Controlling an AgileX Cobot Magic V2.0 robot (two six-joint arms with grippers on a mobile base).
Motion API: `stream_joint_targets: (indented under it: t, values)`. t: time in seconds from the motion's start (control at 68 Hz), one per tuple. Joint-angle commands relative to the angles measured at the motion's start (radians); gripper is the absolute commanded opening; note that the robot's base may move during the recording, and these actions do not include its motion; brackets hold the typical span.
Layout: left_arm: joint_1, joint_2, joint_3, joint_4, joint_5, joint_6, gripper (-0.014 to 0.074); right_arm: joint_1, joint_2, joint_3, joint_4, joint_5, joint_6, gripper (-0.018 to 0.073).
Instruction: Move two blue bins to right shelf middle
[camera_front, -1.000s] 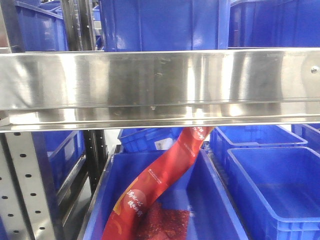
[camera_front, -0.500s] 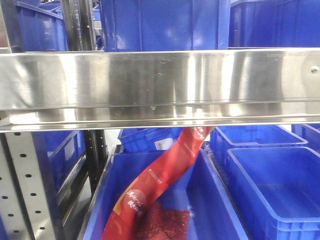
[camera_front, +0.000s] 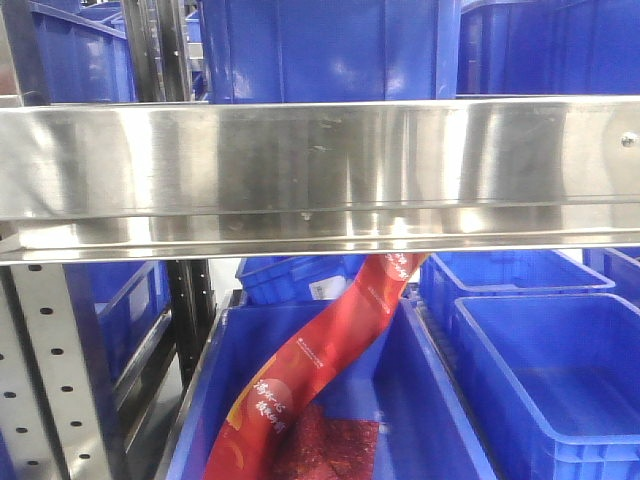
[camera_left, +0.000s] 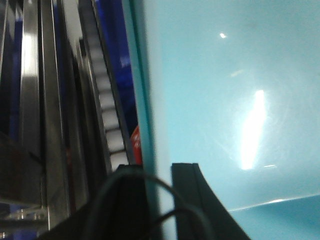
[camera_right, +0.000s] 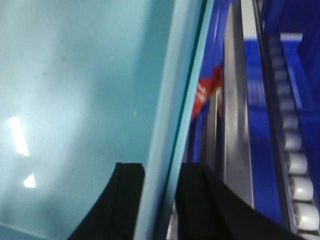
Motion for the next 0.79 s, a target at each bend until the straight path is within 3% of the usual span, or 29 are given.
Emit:
stream_joint_targets:
  t: [0.0, 0.221, 0.294, 0.397, 0.426, 0.515, 0.603, 0.676, 0.779]
  values:
    - [-0.012, 0.026, -0.014, -0.055, -0.003, 0.013, -0.0111, -0.008, 0.044, -0.015, -0.034, -0.089, 0.012, -0.0154]
    - [-0.012, 0.112, -0.014, -0.053, -0.001, 0.013, -0.0108, -0.008, 0.128, -0.015, -0.086, -0.087, 0.012, -0.0154]
    - [-0.012, 0.126, -0.014, -0.053, -0.001, 0.013, -0.0069, -0.008, 0.145, -0.015, -0.092, -0.079, 0.012, -0.0129]
    - [-0.012, 0.140, -0.014, -0.055, 0.001, 0.013, 0.0077, -0.008, 0.164, -0.015, -0.092, -0.061, 0.012, 0.0015]
    - [-0.012, 0.141, -0.014, -0.055, 0.001, 0.013, 0.0163, -0.008, 0.171, -0.015, -0.092, -0.051, 0.012, 0.0127]
    - [-0.012, 0.142, -0.014, -0.053, -0.001, 0.013, 0.0344, -0.008, 0.173, -0.015, -0.092, -0.045, 0.012, 0.0344]
    - [-0.012, 0.142, -0.014, -0.051, -0.001, 0.013, 0.0499, -0.008, 0.170, -0.019, -0.094, -0.041, 0.012, 0.0510]
    - [-0.012, 0.131, -0.014, -0.051, 0.003, 0.013, 0.0570, -0.008, 0.155, -0.022, -0.100, -0.039, 0.012, 0.0556]
    - [-0.012, 0.099, -0.014, -0.051, 0.016, 0.013, 0.0568, -0.008, 0.114, -0.022, -0.102, -0.024, 0.012, 0.0512]
